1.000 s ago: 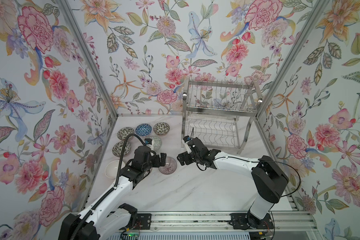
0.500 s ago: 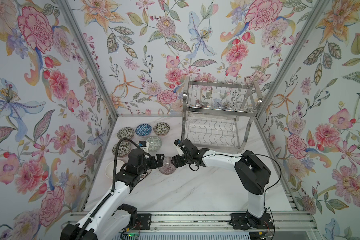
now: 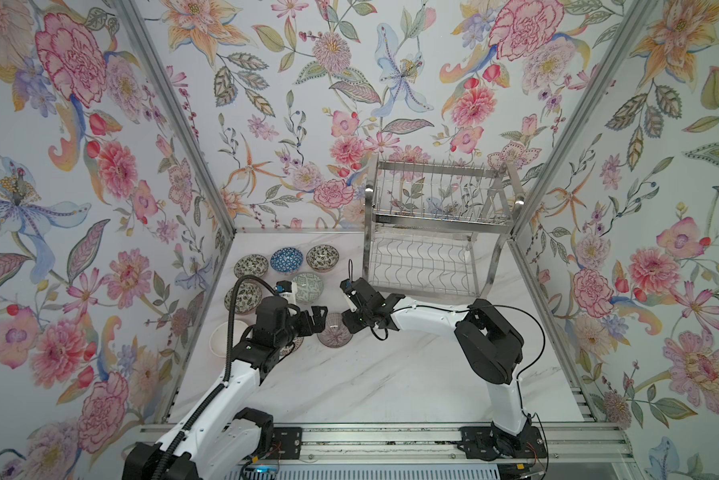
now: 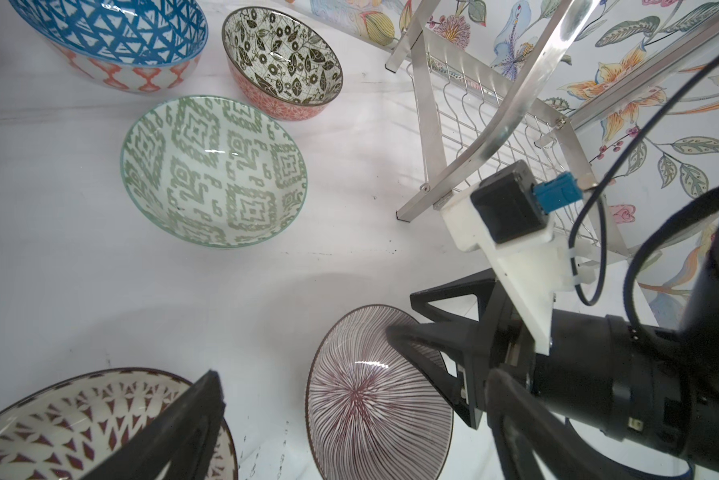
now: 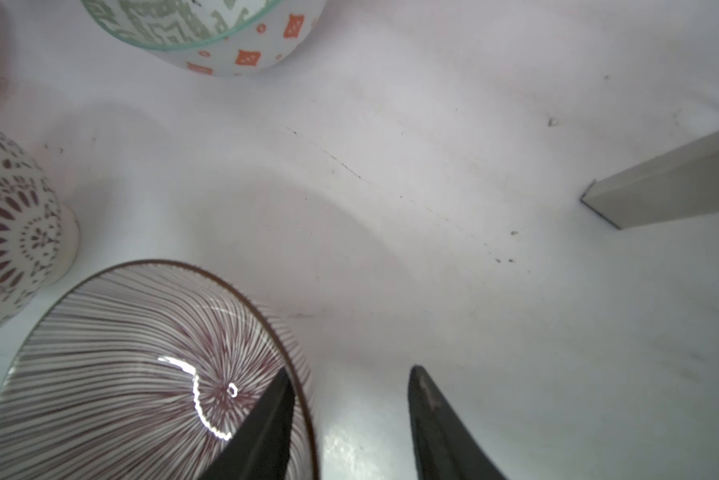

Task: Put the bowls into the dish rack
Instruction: 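Lower the right gripper onto the rim of the purple-striped bowl, then close the right gripper on the bowl rim and lift it off the table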

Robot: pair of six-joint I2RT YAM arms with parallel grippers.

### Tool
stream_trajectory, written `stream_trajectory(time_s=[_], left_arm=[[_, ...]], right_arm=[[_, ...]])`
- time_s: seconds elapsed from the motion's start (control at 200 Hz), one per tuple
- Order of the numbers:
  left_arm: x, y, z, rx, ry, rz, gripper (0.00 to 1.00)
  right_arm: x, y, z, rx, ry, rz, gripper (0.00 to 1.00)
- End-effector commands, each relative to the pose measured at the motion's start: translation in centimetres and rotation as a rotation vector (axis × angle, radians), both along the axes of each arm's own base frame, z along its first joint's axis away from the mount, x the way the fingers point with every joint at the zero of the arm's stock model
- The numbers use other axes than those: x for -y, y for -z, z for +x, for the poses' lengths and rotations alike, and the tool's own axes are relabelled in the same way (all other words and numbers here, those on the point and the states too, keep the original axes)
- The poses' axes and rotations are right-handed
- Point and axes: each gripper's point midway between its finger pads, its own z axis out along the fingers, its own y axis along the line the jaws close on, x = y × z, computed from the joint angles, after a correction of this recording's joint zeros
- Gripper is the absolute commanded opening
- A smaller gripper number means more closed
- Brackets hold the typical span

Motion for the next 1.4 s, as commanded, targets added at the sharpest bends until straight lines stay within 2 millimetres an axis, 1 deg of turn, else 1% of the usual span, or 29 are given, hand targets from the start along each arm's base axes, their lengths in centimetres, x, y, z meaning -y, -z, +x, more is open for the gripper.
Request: stream_trajectory(time_s=[0.0, 0.02, 0.18, 0.185, 0.235, 0.345, 0.42, 0.495, 0.505, 0.565, 0.575, 0.595, 0.621, 0.636, 0.641, 0.661, 0.766, 0.771, 0.776, 0.821, 0.851, 0.861, 0.881, 0.956, 1.076, 1.201, 1.286, 1.391], left_arm=[[-0.7, 0.0, 0.0, 0.022, -0.013, 0.024, 0.99], [-0.7, 0.0, 0.1, 0.025, -0.011, 0.027, 0.99], [-0.5, -0.2, 0.3, 0.030, 0.001, 0.028, 0.99], [-0.4, -0.2, 0.3, 0.030, 0.002, 0.027, 0.99], [-0.2, -0.2, 0.4, 0.033, 0.011, 0.018, 0.99], [0.6, -0.3, 0.6, 0.049, 0.038, -0.021, 0.99], [1.3, -0.6, 0.9, 0.065, 0.055, -0.066, 0.99], [1.9, -0.8, 1.2, 0.074, 0.063, -0.097, 0.99], [1.9, -0.9, 1.3, 0.077, 0.064, -0.098, 0.99], [2.6, -1.1, 1.5, 0.085, 0.082, -0.105, 0.99], [2.7, -1.1, 1.6, 0.085, 0.083, -0.105, 0.99], [3.1, -1.2, 1.6, 0.089, 0.091, -0.106, 1.00], [3.4, -1.3, 1.7, 0.092, 0.099, -0.105, 0.99], [3.7, -1.4, 1.8, 0.095, 0.105, -0.103, 0.99], [3.8, -1.4, 1.8, 0.095, 0.107, -0.102, 0.99], [4.1, -1.4, 1.9, 0.097, 0.113, -0.098, 0.99], [6.3, -1.5, 2.3, 0.104, 0.164, -0.089, 0.99], [6.4, -1.6, 2.4, 0.105, 0.166, -0.089, 0.99], [6.5, -1.6, 2.4, 0.105, 0.168, -0.089, 0.99], [7.6, -1.7, 2.6, 0.110, 0.186, -0.086, 1.00], [8.3, -1.7, 2.8, 0.111, 0.200, -0.084, 1.00], [8.5, -1.6, 2.8, 0.110, 0.205, -0.083, 1.00], [9.0, -1.7, 2.9, 0.112, 0.214, -0.083, 0.99], [10.9, -1.7, 3.2, 0.118, 0.248, -0.093, 0.99], [13.9, -1.6, 3.4, 0.117, 0.303, -0.110, 0.99], [16.3, -0.9, 3.4, 0.104, 0.354, -0.125, 0.99], [17.4, -0.4, 3.3, 0.093, 0.376, -0.142, 0.99], [18.3, 0.1, 3.2, 0.084, 0.395, -0.157, 0.99]], right_arm=[[0.4, 1.1, -0.1, -0.009, -0.001, -0.058, 0.35], [0.3, 1.1, -0.1, -0.010, -0.003, -0.056, 0.34], [0.1, 1.0, -0.1, -0.008, -0.003, -0.054, 0.19], [0.1, 1.0, 0.0, -0.009, -0.001, -0.053, 0.16], [0.3, 0.7, 0.1, 0.001, 0.007, -0.053, 0.09], [1.2, -0.4, 0.5, 0.022, 0.029, -0.052, 0.00], [2.4, -1.2, 0.9, 0.033, 0.049, -0.048, 0.00], [4.3, -1.7, 1.5, 0.031, 0.084, -0.047, 0.00], [4.9, -1.7, 1.7, 0.030, 0.094, -0.050, 0.00], [6.7, -1.9, 2.1, 0.026, 0.130, -0.054, 0.00], [7.4, -1.8, 2.2, 0.022, 0.142, -0.057, 0.00], [7.9, -1.8, 2.4, 0.022, 0.152, -0.057, 0.00], [9.0, -1.7, 2.5, 0.016, 0.174, -0.063, 0.00], [9.4, -1.7, 2.6, 0.016, 0.183, -0.064, 0.00], [9.9, -1.6, 2.6, 0.012, 0.191, -0.067, 0.00], [10.5, -1.6, 2.7, 0.009, 0.203, -0.069, 0.00], [14.5, -1.0, 2.7, -0.013, 0.278, -0.089, 0.00], [14.7, -1.2, 2.9, -0.009, 0.283, -0.085, 0.00], [15.0, -0.9, 2.6, -0.016, 0.285, -0.092, 0.00], [16.4, -0.7, 2.7, -0.020, 0.313, -0.100, 0.00], [16.9, -0.6, 2.3, -0.022, 0.316, -0.103, 0.00], [17.8, -0.6, 2.7, -0.025, 0.339, -0.107, 0.00], [18.7, -0.5, 2.8, -0.030, 0.358, -0.110, 0.00], [20.6, -0.3, 2.7, -0.041, 0.394, -0.120, 0.00], [22.5, -0.5, 2.3, -0.045, 0.426, -0.130, 0.02], [23.7, -0.5, 2.0, -0.052, 0.443, -0.146, 0.06], [24.2, -0.2, 1.8, -0.062, 0.446, -0.156, 0.08], [24.7, 0.1, 1.6, -0.074, 0.451, -0.167, 0.09]])
